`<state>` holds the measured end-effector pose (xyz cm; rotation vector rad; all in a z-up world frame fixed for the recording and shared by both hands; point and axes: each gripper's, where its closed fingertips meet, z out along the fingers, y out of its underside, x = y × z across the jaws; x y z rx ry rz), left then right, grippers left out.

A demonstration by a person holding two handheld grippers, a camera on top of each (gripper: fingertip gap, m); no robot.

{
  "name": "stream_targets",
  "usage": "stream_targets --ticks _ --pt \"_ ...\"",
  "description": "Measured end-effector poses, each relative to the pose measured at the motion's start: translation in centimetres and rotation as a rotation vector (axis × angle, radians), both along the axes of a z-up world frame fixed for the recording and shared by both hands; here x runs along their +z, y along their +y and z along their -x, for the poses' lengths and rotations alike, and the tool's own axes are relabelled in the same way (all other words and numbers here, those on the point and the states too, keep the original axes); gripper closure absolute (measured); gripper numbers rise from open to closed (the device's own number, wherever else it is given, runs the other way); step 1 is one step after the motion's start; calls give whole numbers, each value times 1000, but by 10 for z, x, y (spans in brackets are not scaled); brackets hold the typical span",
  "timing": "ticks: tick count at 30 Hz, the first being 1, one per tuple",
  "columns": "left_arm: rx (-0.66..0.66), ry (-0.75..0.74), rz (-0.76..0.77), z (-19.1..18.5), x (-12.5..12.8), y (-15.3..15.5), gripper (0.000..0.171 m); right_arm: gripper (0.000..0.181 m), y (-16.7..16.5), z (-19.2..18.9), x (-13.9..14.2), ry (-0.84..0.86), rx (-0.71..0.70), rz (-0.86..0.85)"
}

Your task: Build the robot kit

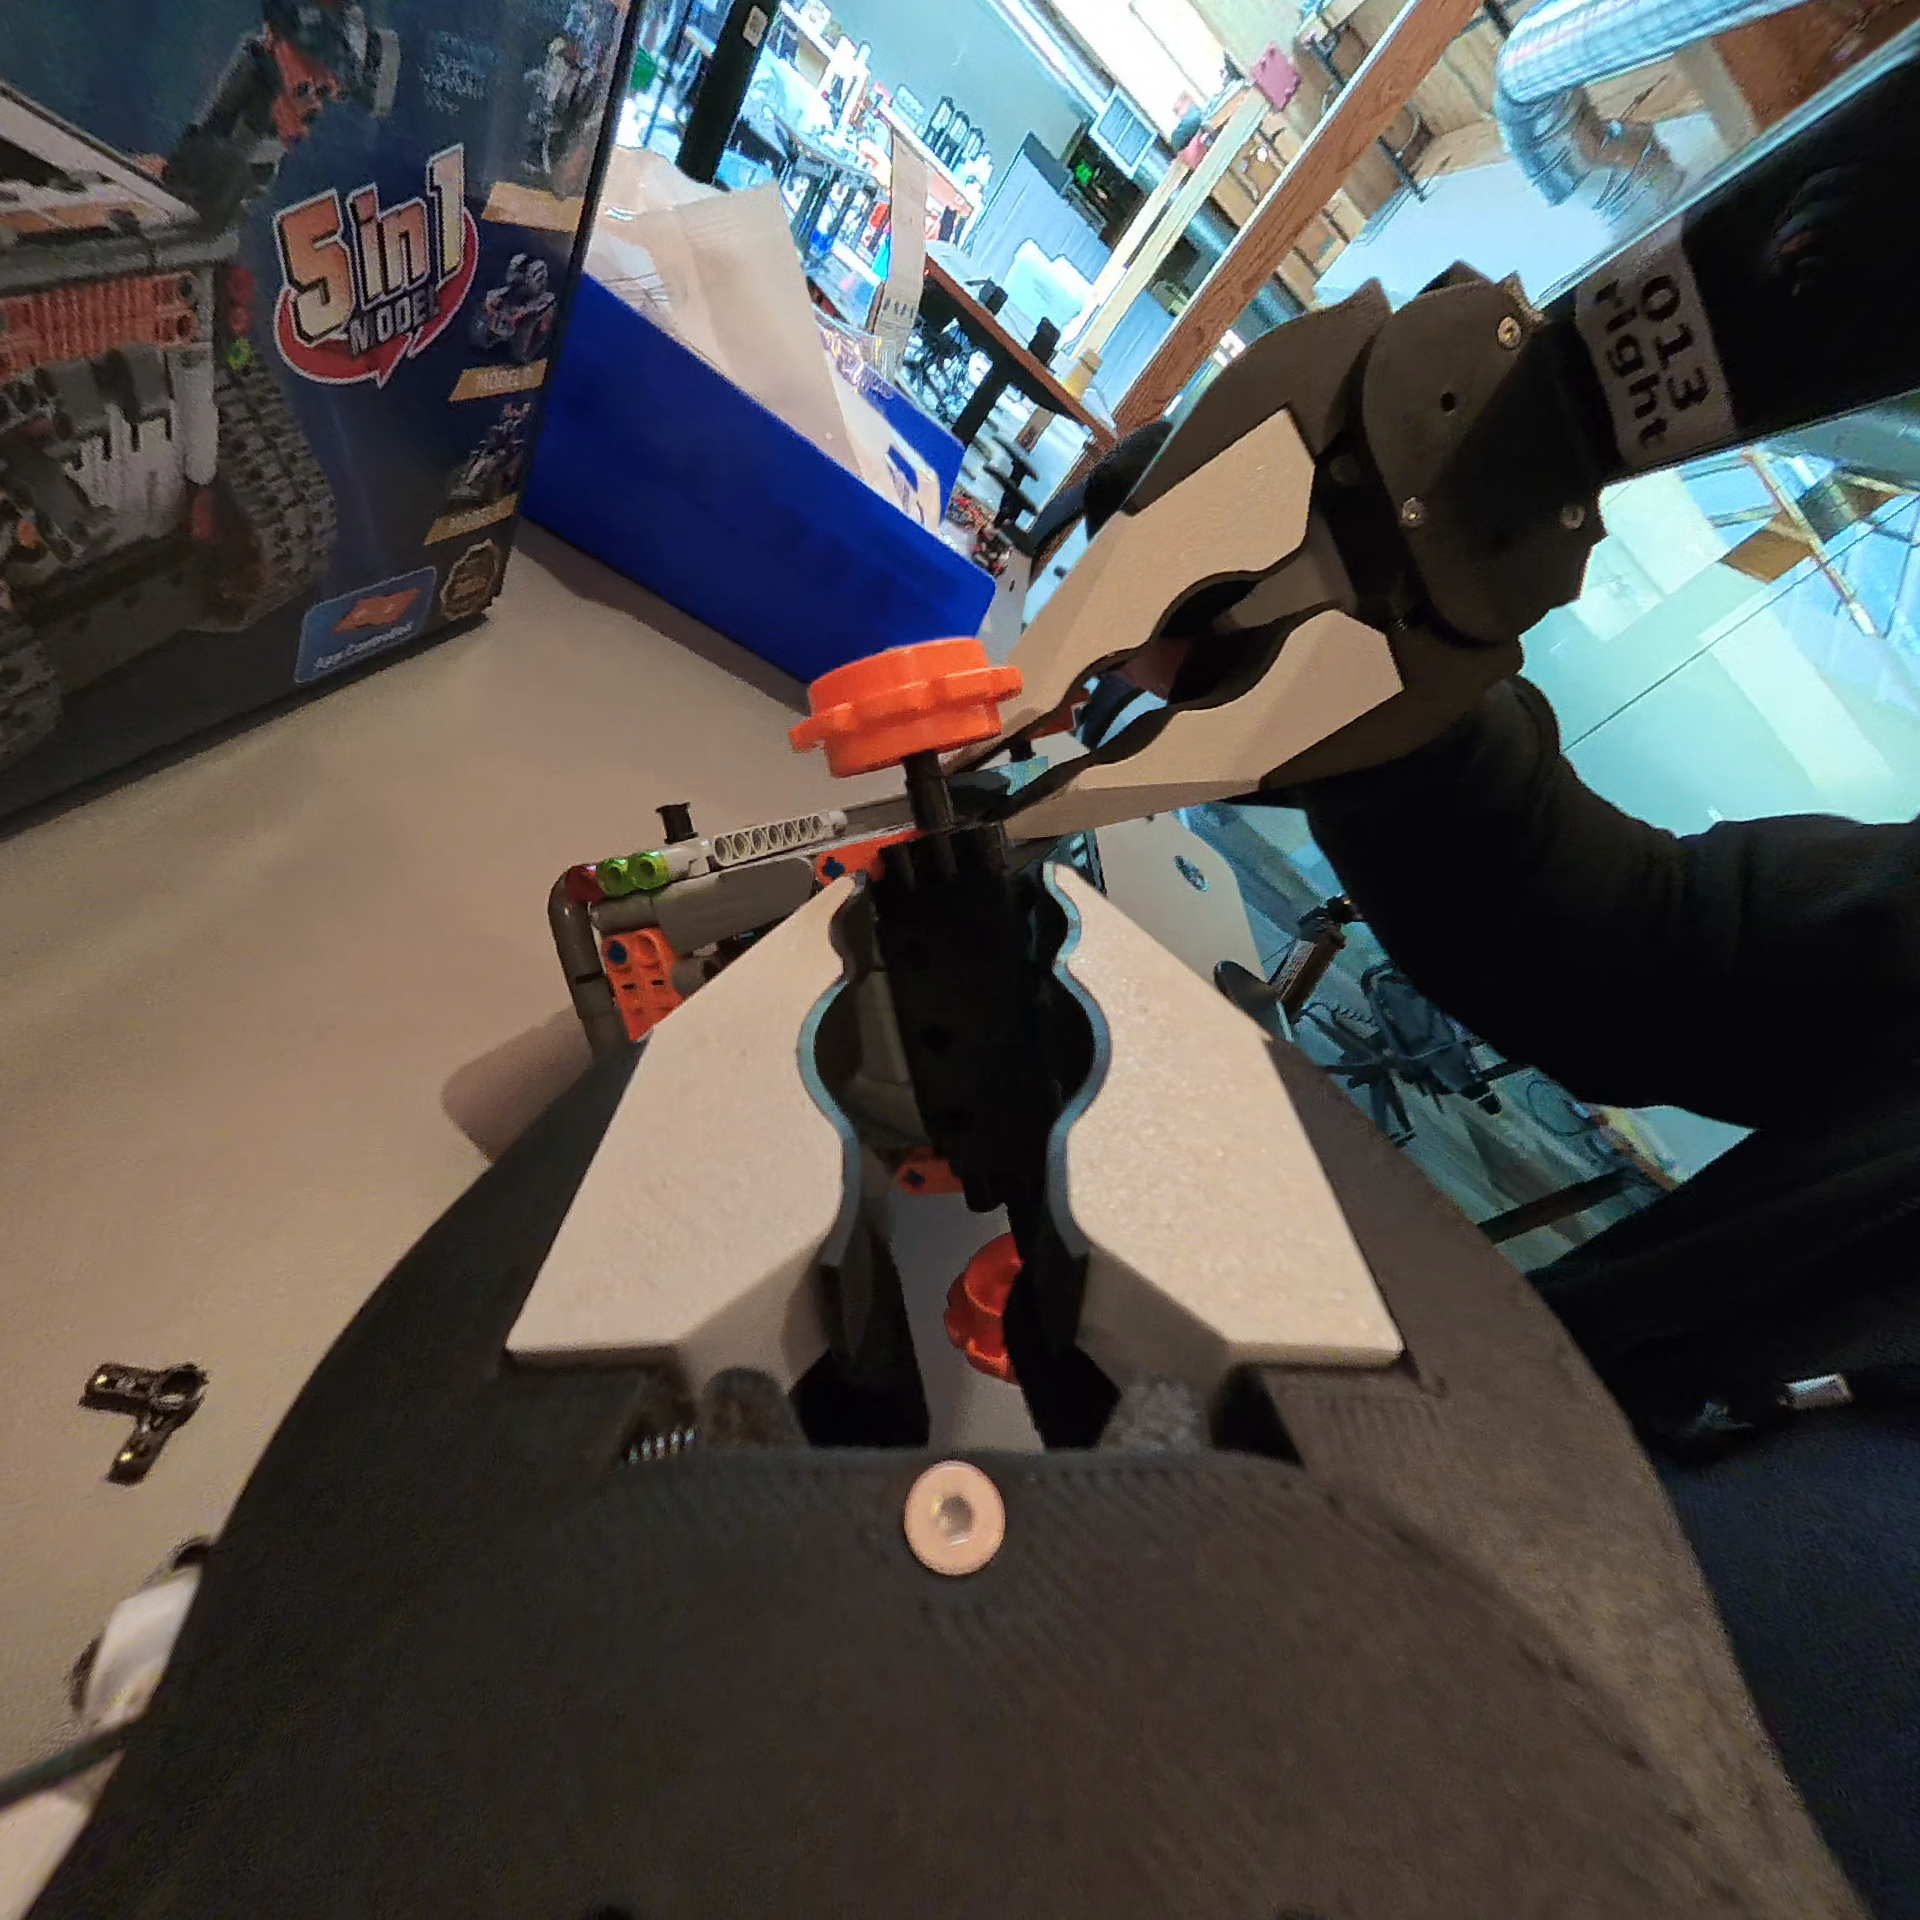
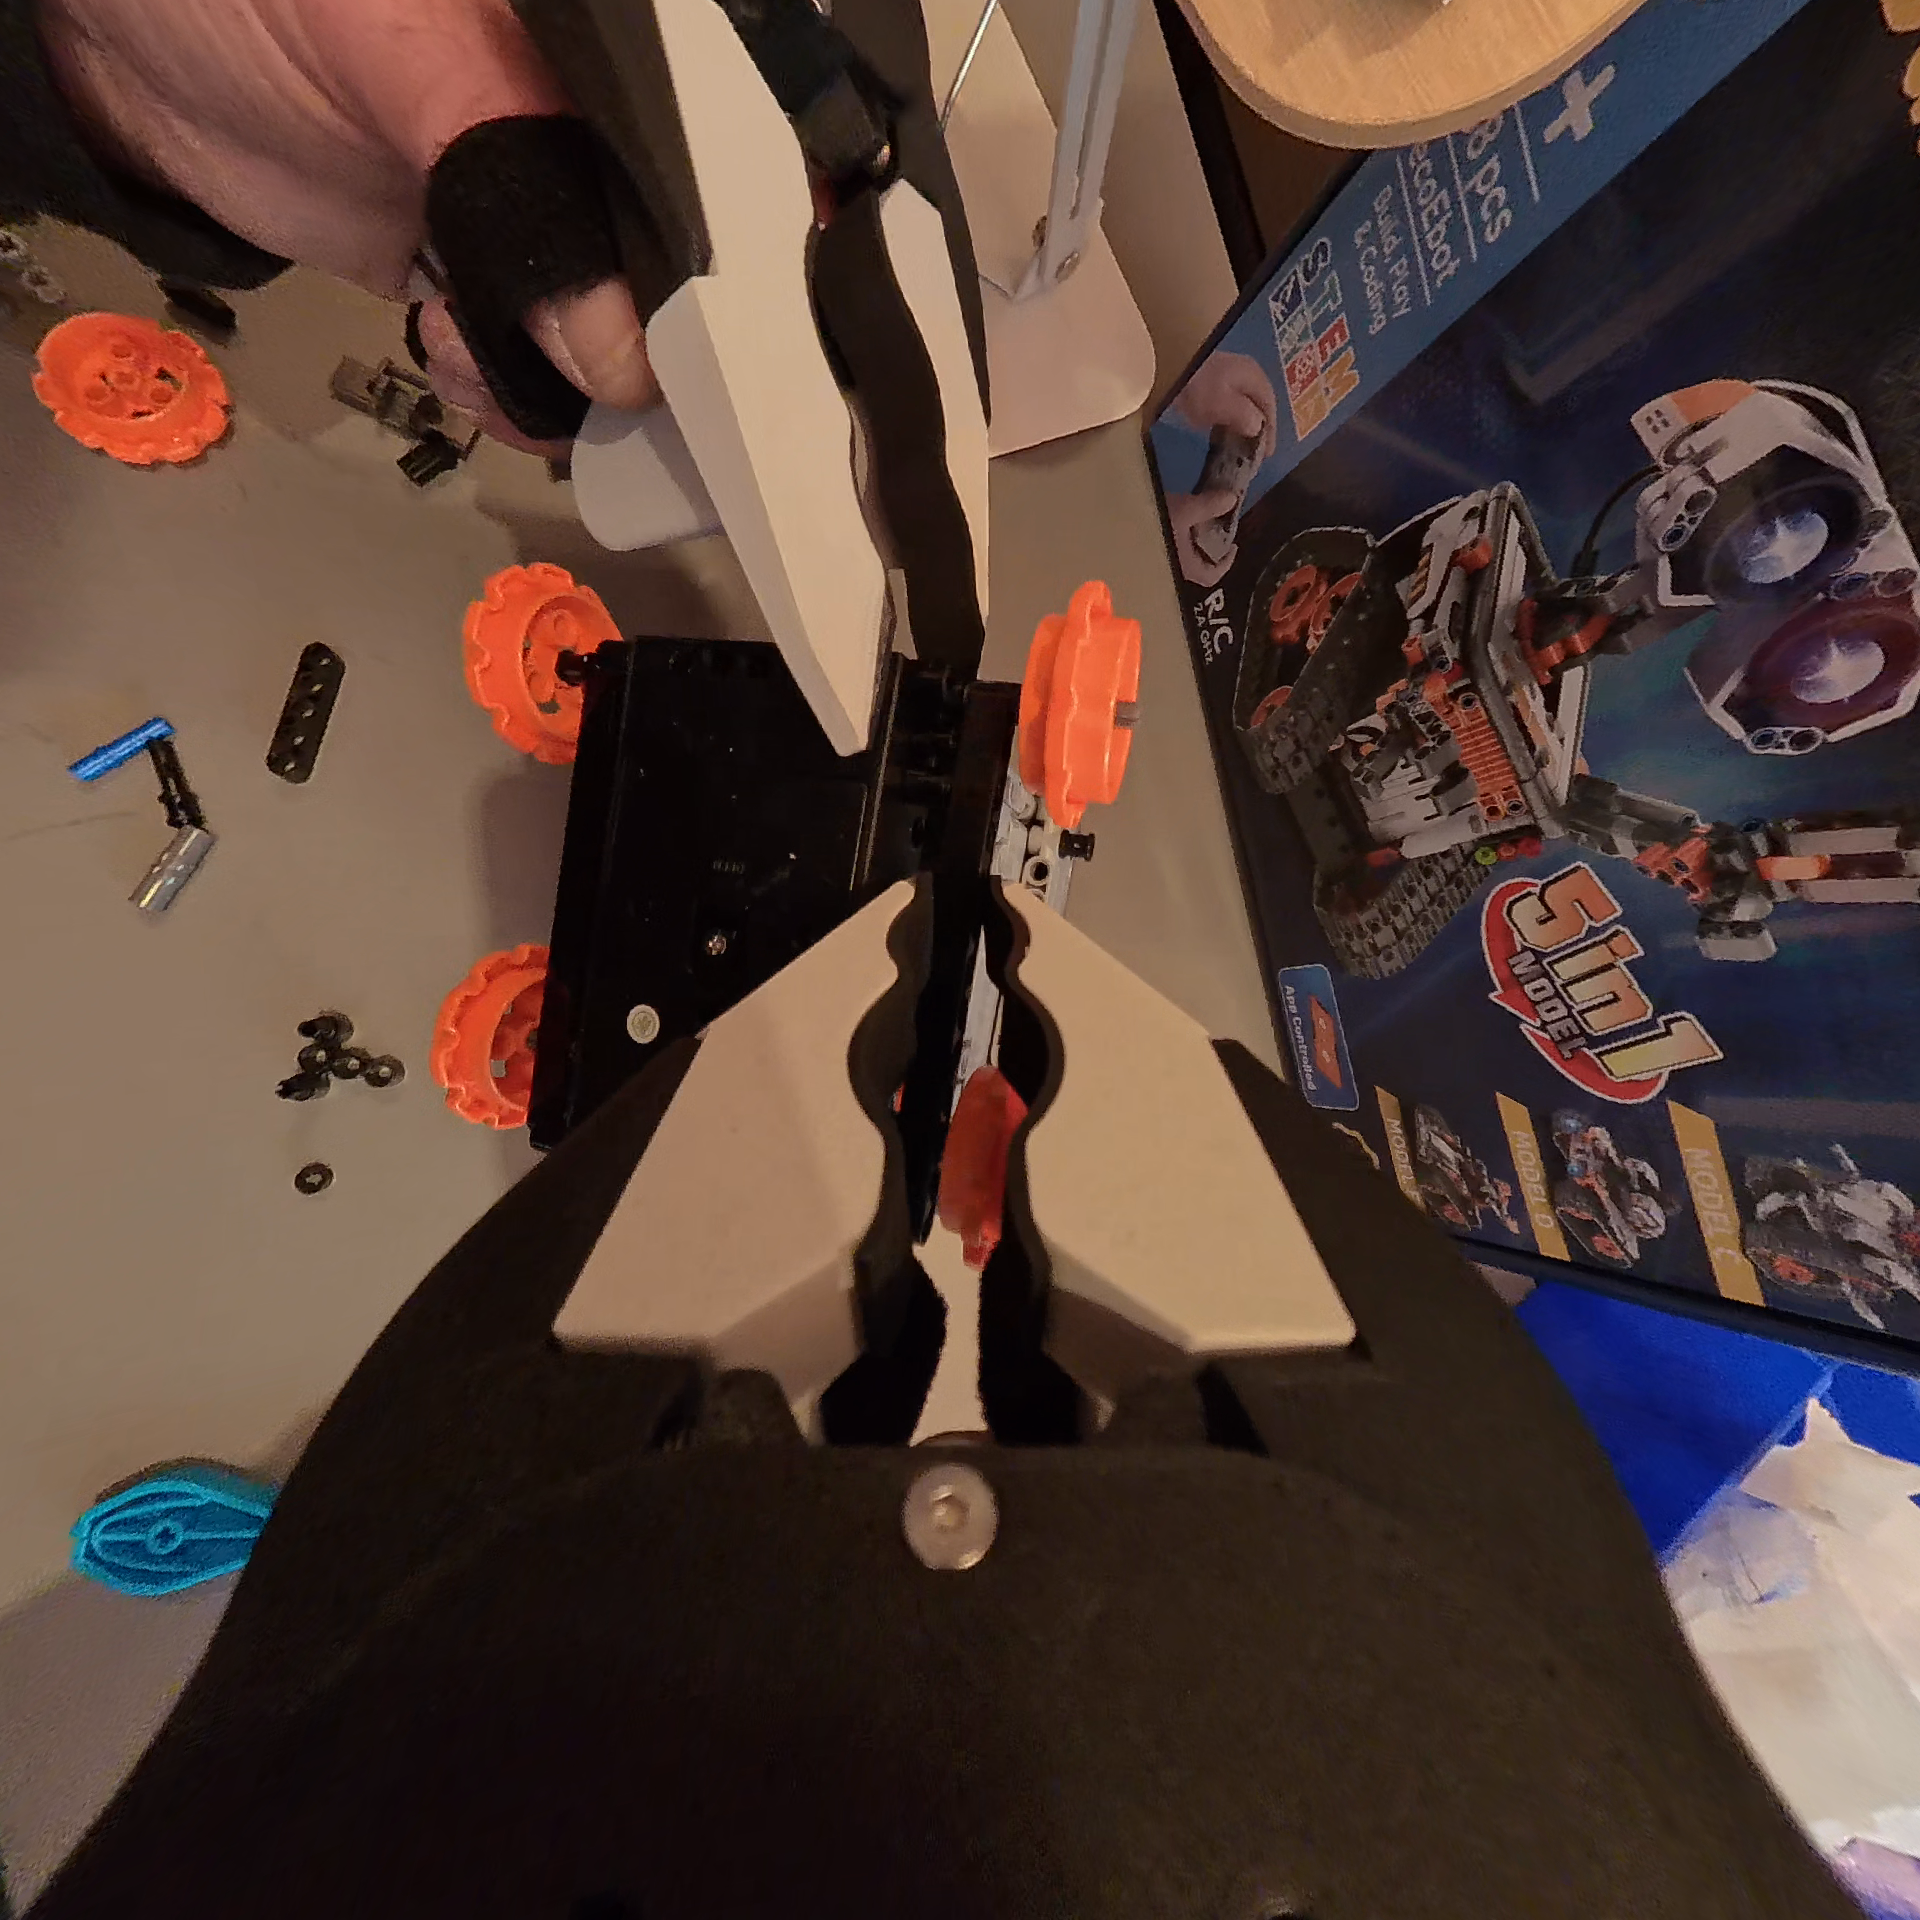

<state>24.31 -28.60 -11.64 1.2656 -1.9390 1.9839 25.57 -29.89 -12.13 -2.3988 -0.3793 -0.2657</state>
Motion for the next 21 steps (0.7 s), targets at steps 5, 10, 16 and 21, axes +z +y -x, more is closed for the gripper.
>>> stream_targets --ticks 5,10,16,21 --pt "-5 10 74 6 4 -3 145 174 -4 5 1 17 36 -4" --pt "-42 24 119 15 8 -9 147 175 -11 12 2 87 62 16" --pt "-31 40 195 21 11 -11 144 175 -13 25 -3 207 82 48" --pt "3 65 191 22 3 -10 135 174 -10 26 -8 189 60 73"
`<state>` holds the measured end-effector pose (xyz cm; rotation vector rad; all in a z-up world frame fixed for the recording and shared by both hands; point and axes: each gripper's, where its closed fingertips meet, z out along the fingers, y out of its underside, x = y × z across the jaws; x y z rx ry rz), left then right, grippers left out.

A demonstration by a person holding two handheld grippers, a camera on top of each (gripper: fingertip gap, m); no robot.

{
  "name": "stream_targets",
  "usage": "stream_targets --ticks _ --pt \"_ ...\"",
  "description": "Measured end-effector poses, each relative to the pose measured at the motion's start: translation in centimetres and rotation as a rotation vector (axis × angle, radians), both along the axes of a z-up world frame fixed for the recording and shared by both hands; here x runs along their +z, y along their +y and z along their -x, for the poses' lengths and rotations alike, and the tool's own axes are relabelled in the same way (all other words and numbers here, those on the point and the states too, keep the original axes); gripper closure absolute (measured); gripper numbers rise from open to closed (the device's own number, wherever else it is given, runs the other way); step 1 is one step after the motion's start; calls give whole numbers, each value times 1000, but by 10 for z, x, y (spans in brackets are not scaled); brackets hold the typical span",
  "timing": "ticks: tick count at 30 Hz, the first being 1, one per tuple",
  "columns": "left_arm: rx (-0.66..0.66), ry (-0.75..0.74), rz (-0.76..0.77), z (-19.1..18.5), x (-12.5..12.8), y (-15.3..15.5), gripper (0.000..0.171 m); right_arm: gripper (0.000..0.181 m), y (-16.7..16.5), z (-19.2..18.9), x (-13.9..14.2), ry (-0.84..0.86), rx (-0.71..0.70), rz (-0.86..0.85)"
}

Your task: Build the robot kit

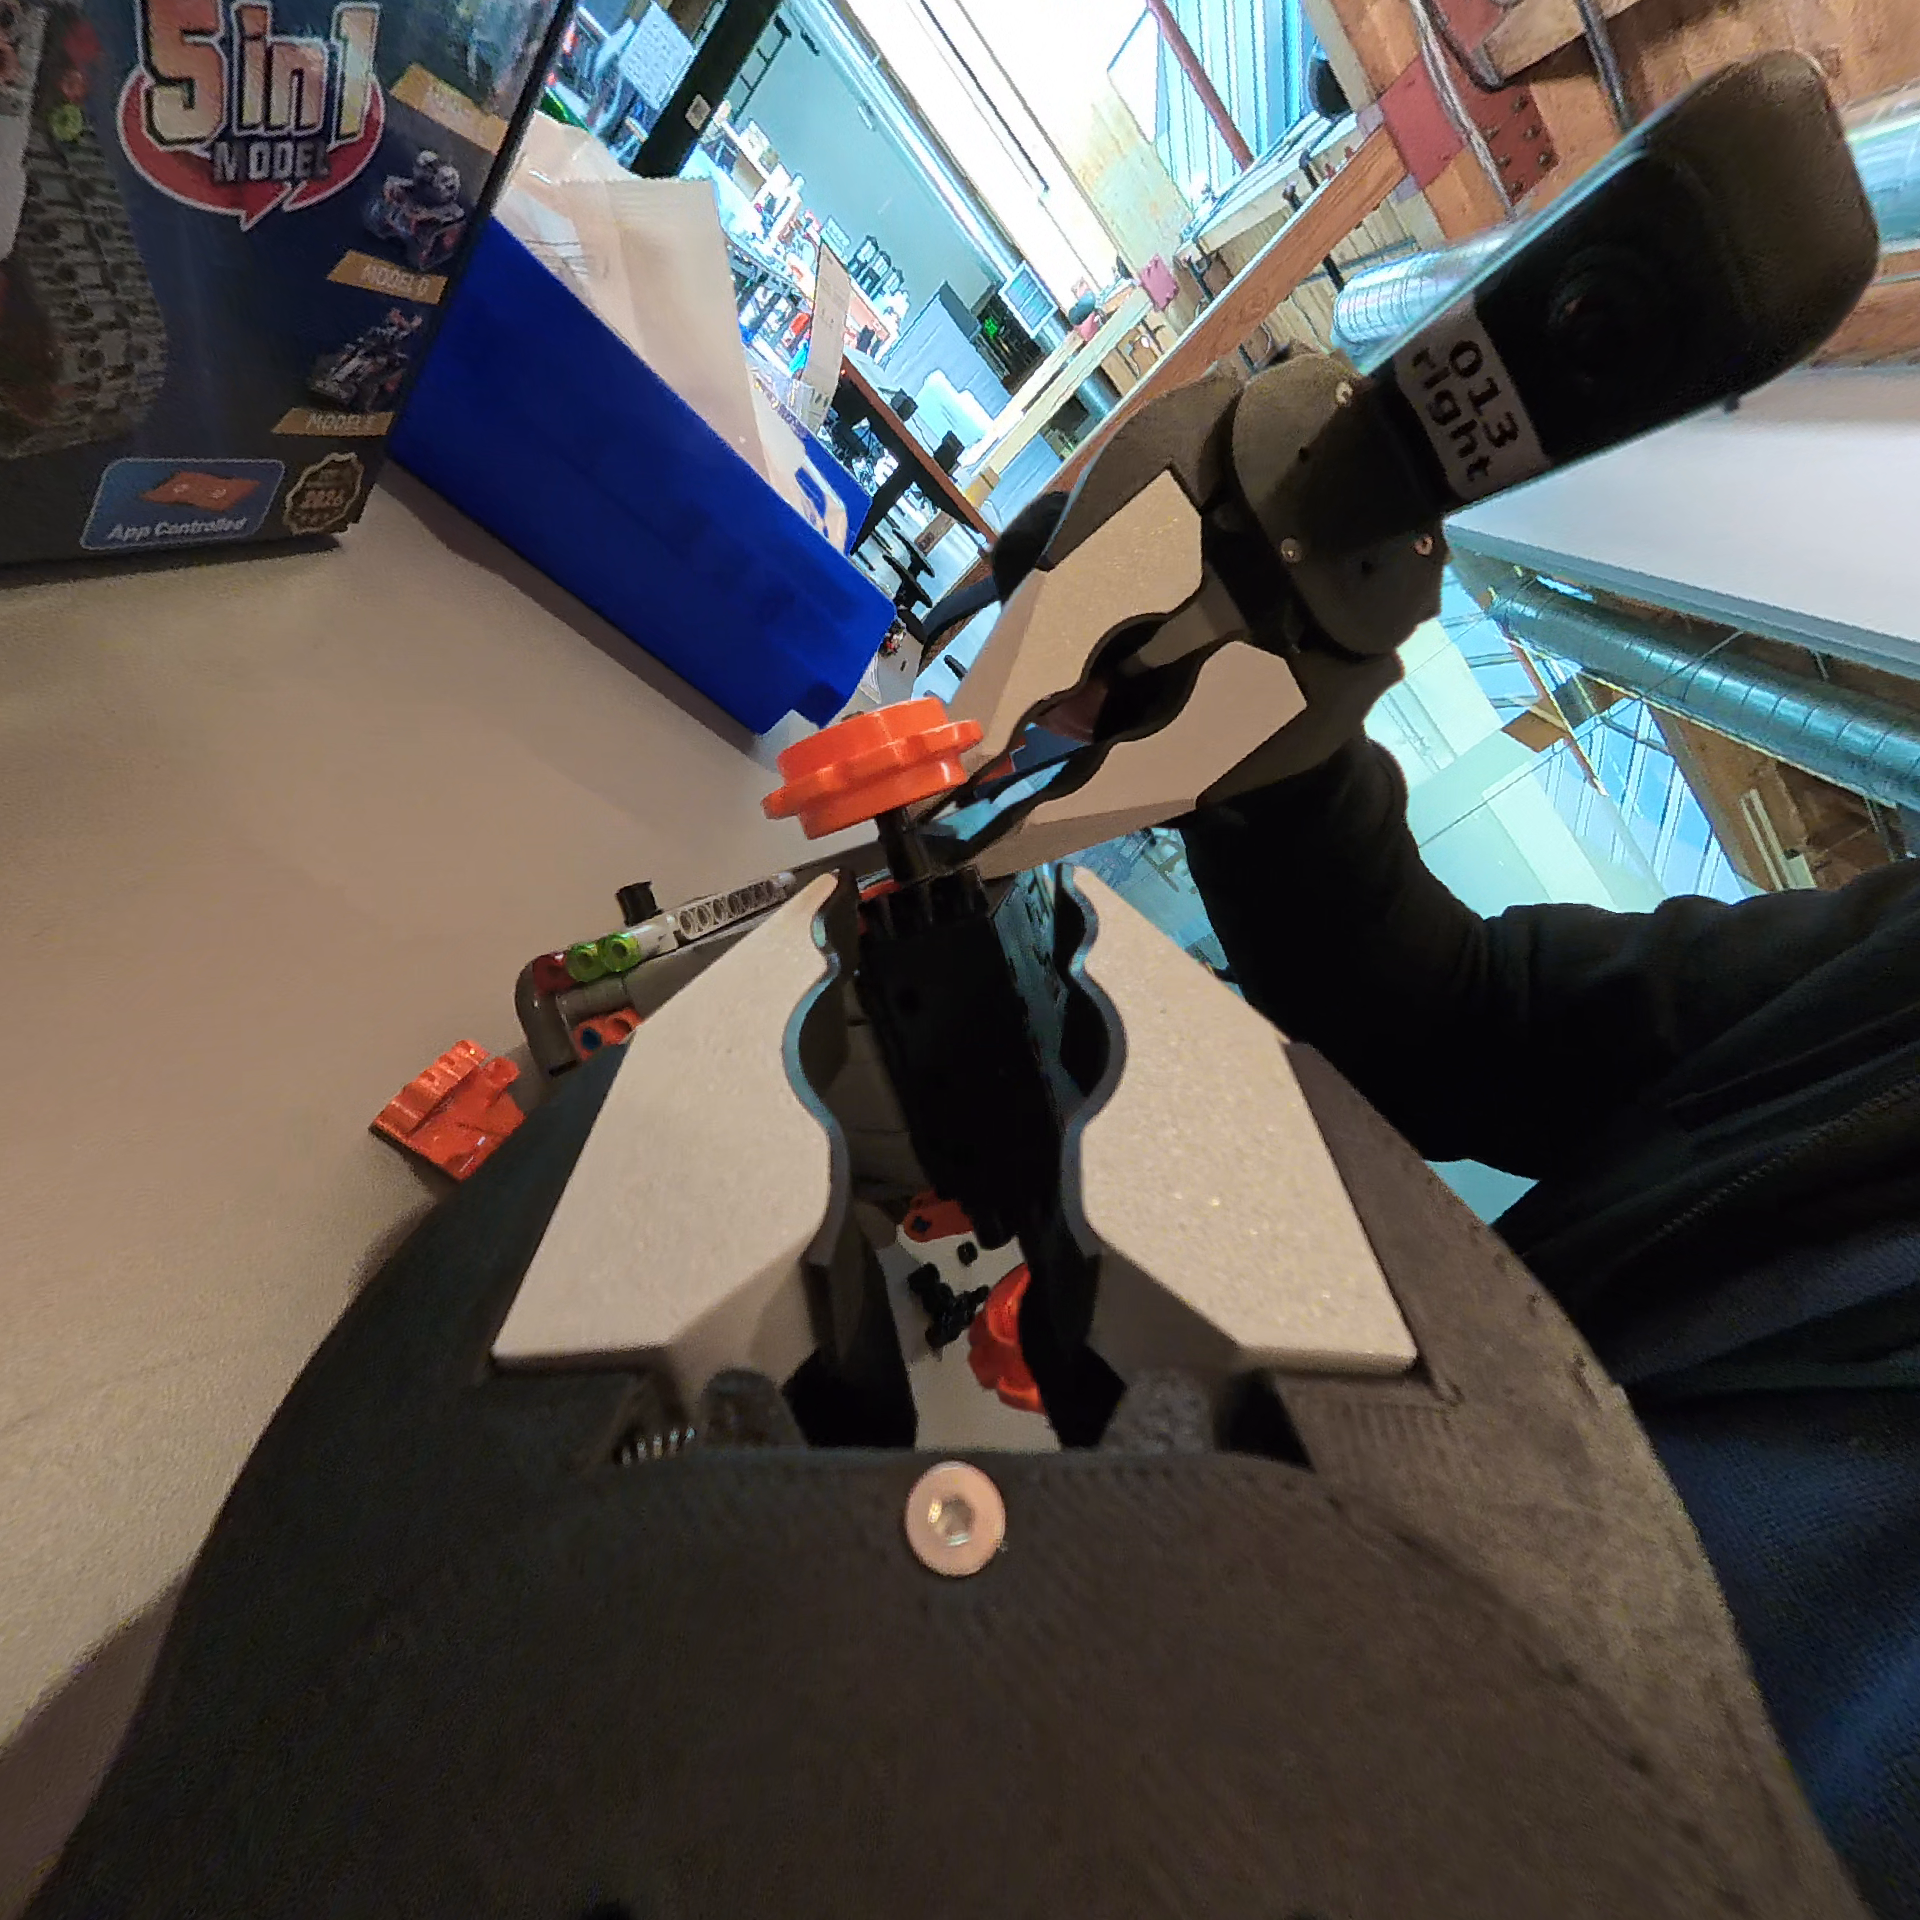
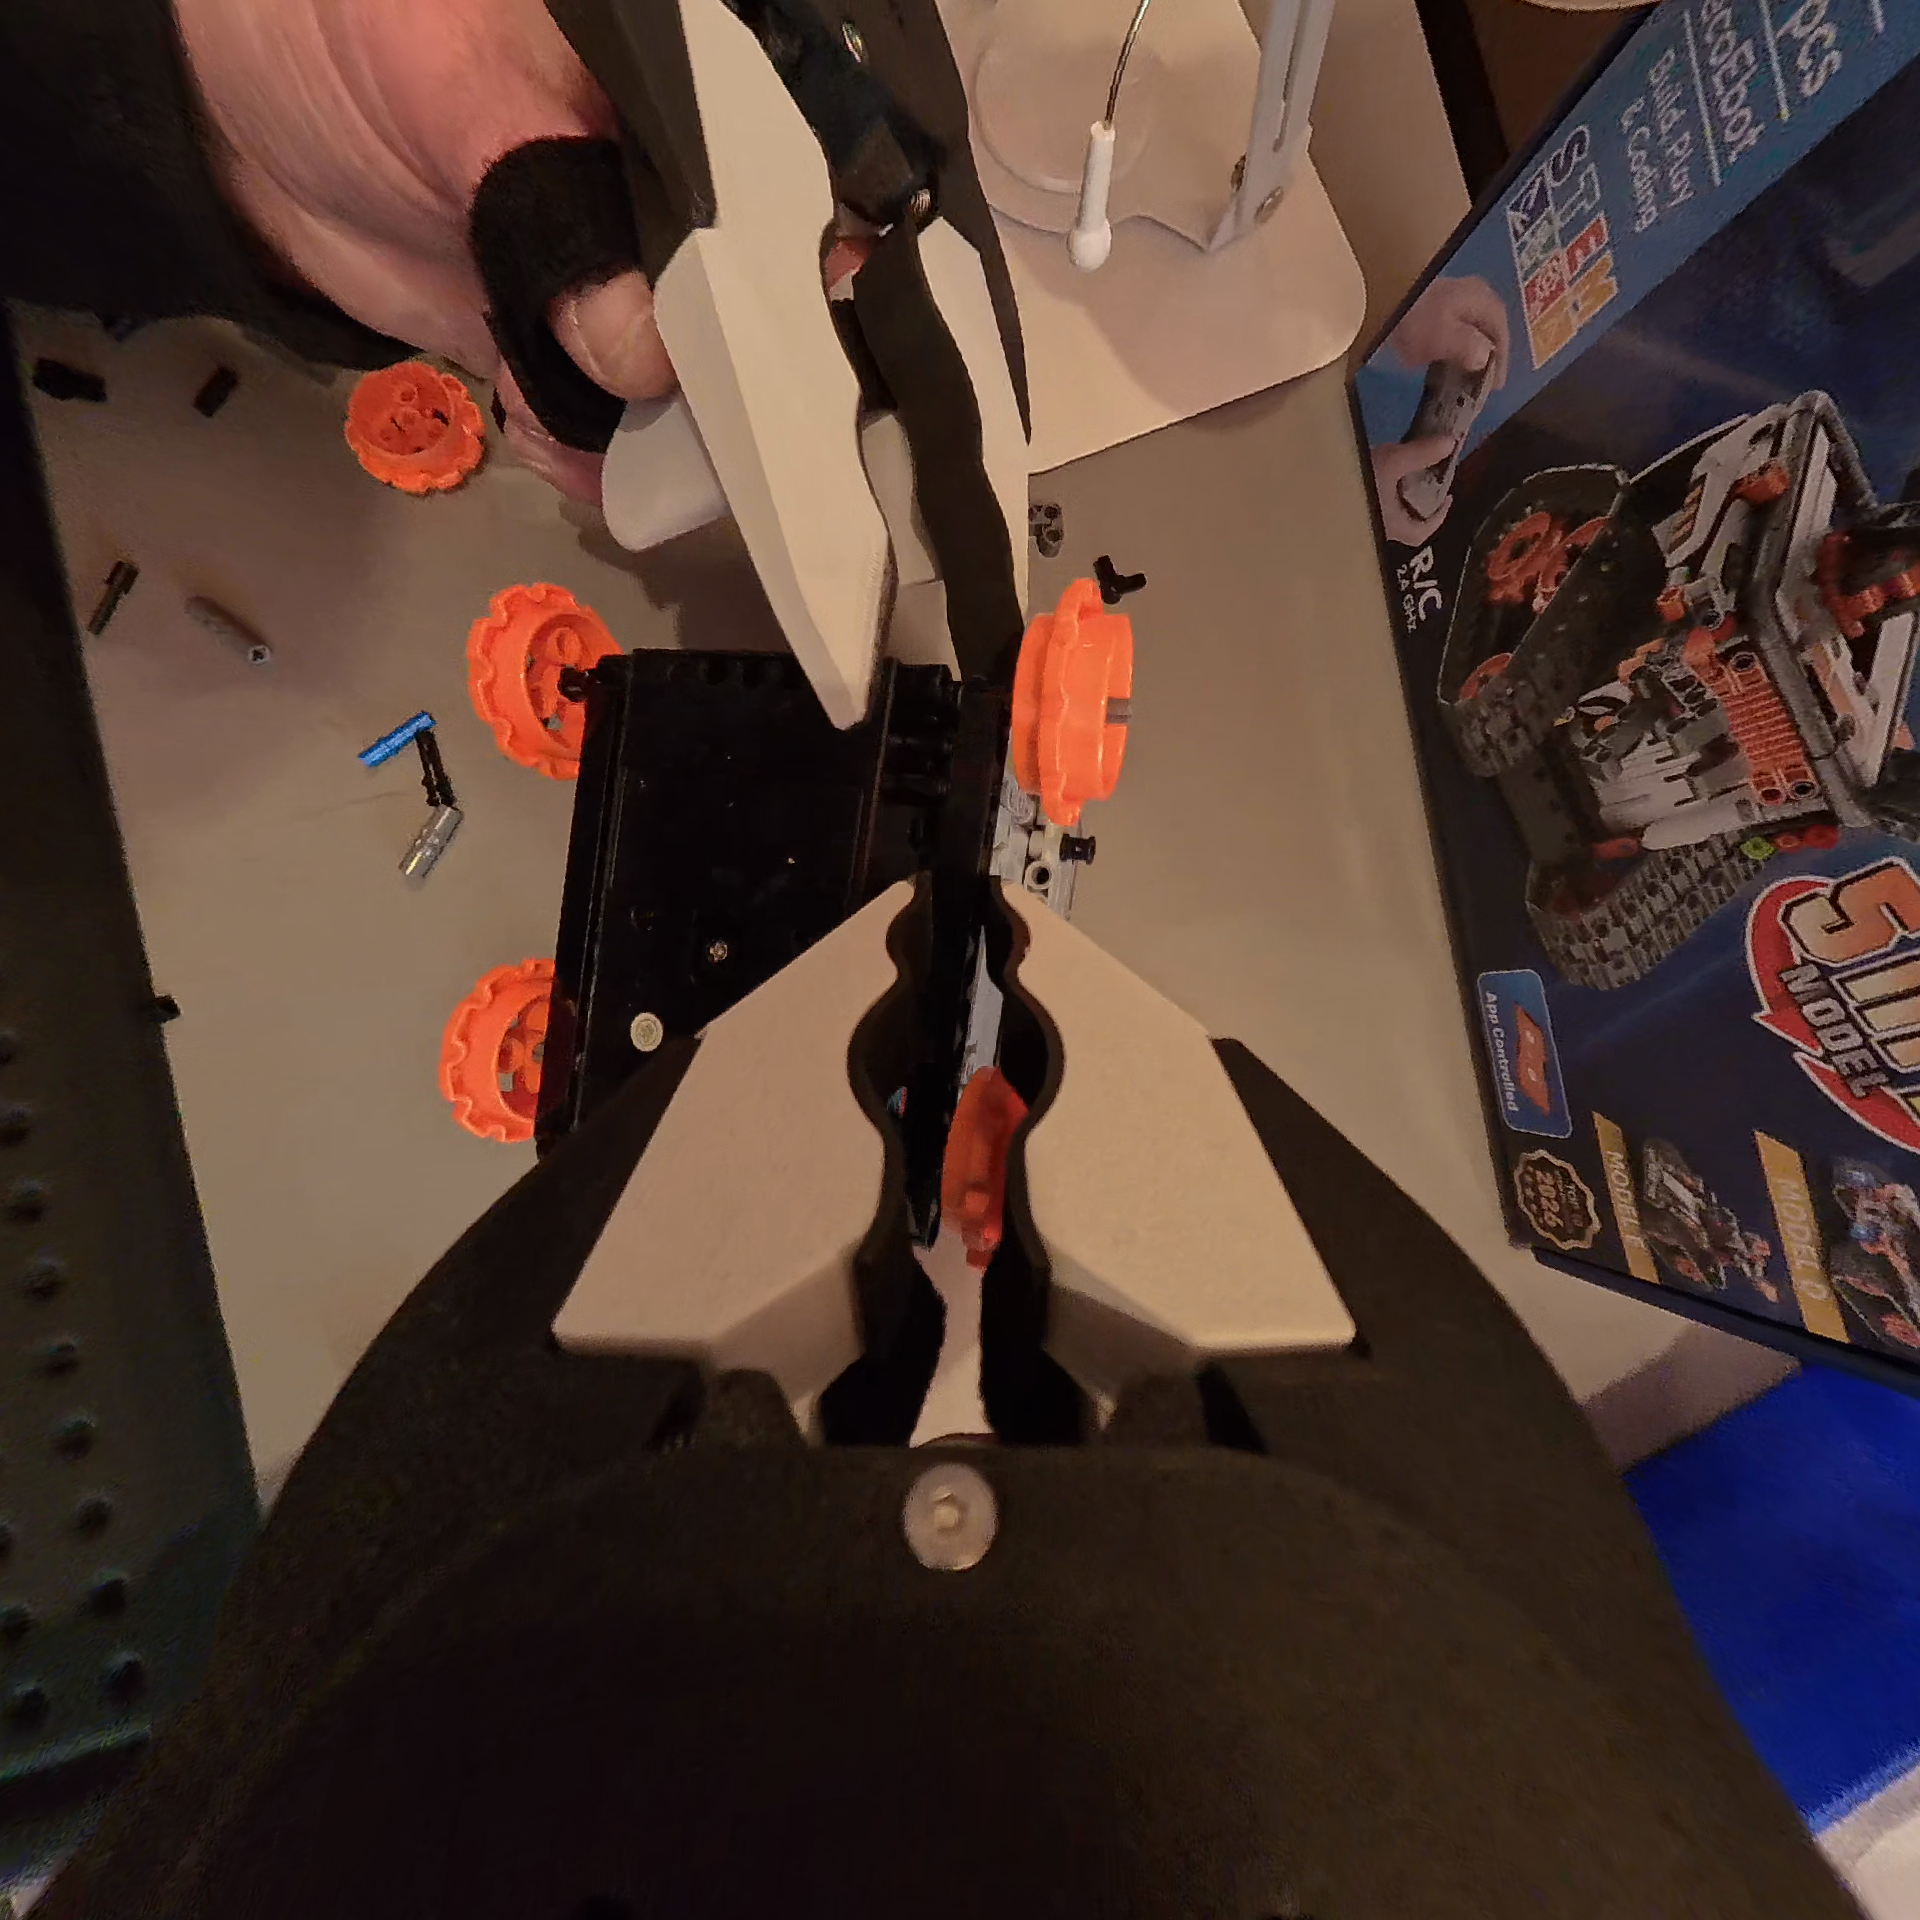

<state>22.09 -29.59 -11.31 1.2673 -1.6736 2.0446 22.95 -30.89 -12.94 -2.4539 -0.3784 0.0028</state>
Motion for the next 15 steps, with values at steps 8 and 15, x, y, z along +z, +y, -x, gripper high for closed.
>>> stream_targets --ticks 8,15 --pt "44 15 9 -3 -7 5 147 173 5 0 0 -49 -32 -4" --pt "113 -5 5 -7 -7 6 147 176 6 -1 -1 -103 -118 -40"
